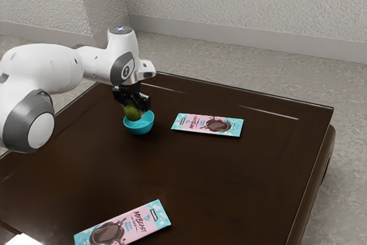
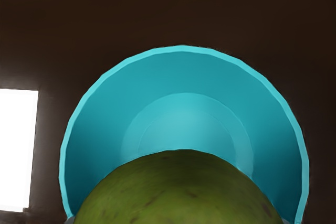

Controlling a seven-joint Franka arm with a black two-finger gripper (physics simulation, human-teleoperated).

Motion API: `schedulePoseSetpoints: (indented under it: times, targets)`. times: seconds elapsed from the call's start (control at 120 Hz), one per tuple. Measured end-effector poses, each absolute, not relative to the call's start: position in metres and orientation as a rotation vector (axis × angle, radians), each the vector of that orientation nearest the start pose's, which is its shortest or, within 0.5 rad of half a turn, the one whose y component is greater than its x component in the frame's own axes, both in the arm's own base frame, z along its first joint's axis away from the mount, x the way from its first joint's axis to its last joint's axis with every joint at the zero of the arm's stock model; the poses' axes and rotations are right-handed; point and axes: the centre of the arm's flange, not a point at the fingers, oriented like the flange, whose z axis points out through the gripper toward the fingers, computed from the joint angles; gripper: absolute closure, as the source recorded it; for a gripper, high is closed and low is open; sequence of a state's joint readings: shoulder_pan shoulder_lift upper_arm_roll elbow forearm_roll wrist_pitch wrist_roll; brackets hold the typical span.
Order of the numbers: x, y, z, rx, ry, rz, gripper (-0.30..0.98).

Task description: Place the pear in the bowl.

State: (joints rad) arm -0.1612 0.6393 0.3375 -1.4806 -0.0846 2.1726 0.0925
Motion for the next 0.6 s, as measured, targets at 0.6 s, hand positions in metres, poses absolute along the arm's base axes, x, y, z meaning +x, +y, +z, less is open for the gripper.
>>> schedulePoseSetpoints:
  times: [0.6]
  targets:
    - [0.651, -0.004, 0.571, -3.131, 0.193, -0.292, 0.04]
